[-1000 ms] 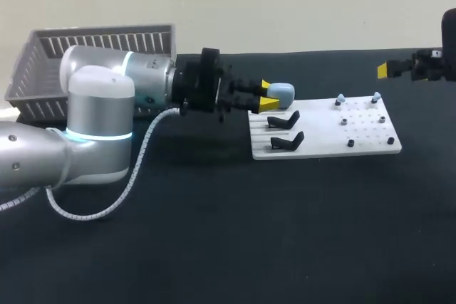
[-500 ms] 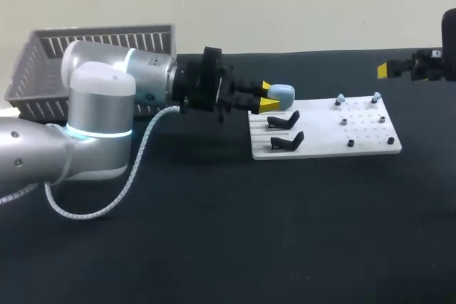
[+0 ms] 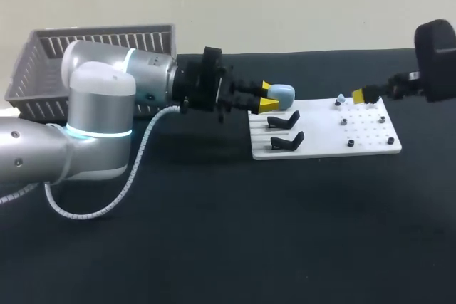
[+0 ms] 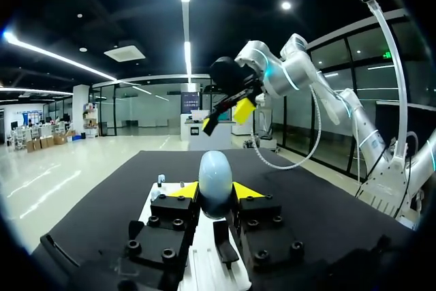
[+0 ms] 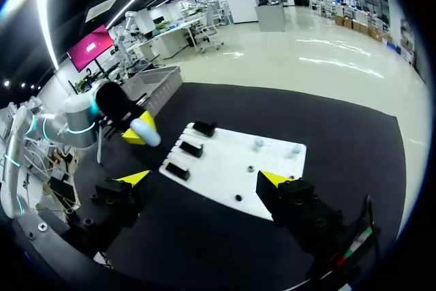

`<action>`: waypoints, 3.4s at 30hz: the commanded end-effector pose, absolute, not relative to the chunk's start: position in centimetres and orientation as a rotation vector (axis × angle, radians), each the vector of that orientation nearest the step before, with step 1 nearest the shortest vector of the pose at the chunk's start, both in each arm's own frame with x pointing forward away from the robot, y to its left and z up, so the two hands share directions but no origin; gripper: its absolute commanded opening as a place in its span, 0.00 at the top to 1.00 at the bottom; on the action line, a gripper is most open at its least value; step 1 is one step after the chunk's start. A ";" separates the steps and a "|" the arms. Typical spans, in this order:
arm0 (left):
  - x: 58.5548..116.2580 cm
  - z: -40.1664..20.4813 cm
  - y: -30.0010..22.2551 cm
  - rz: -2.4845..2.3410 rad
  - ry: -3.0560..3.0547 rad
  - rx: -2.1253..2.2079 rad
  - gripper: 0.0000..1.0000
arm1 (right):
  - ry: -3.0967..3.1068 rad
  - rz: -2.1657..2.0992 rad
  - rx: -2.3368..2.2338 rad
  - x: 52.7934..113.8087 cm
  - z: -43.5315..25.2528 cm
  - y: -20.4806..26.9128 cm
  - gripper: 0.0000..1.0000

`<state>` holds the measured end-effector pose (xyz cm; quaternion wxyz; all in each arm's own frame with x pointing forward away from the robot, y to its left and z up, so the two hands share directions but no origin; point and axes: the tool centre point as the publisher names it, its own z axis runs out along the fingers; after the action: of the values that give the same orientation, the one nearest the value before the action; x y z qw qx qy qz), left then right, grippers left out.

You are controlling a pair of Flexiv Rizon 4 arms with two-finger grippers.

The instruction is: Pick up each earbud case from the left stands, insert the matching earbuds, close the lid, and place the case in the box.

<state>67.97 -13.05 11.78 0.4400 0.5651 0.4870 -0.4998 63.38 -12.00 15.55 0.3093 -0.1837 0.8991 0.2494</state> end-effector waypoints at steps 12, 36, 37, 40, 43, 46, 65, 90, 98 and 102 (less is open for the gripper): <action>68.1 11.7 -13.1 -1.243 1.209 1.405 1.00 | 2.452 0.719 -0.574 61.0 16.0 -3.5 0.00; 68.1 11.7 -13.1 -1.243 1.209 1.405 1.00 | 2.558 0.686 -0.595 64.8 14.4 -0.2 0.00; 68.1 11.7 -13.1 -1.243 1.209 1.405 1.00 | 2.561 0.687 -0.595 64.9 14.3 -0.2 0.00; 68.1 11.7 -13.1 -1.243 1.209 1.405 1.00 | 2.569 0.690 -0.596 65.1 14.0 -0.2 0.00; 68.1 11.7 -13.1 -1.243 1.209 1.405 1.00 | 2.575 0.691 -0.595 65.4 13.8 -0.2 0.00; 68.1 11.7 -13.1 -1.243 1.209 1.405 1.00 | 2.582 0.689 -0.588 65.7 13.5 -0.3 0.00; 68.1 11.7 -13.1 -1.243 1.209 1.405 1.00 | 2.605 0.685 -0.537 67.2 12.1 -1.6 0.00; 68.1 11.7 -13.1 -1.243 1.209 1.405 1.00 | 2.449 0.395 -0.519 67.7 16.3 -3.5 0.00; 68.1 11.7 -13.1 -1.243 1.209 1.405 1.00 | 2.618 0.162 -0.525 67.3 15.4 -7.4 0.00; 68.1 11.7 -13.1 -1.243 1.209 1.405 1.00 | 2.716 0.021 -0.524 68.0 14.0 -9.8 0.00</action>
<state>67.99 -13.05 11.78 0.4400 0.5652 0.4868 -0.5000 67.36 -9.41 13.47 0.2027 -0.2035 0.9524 0.1024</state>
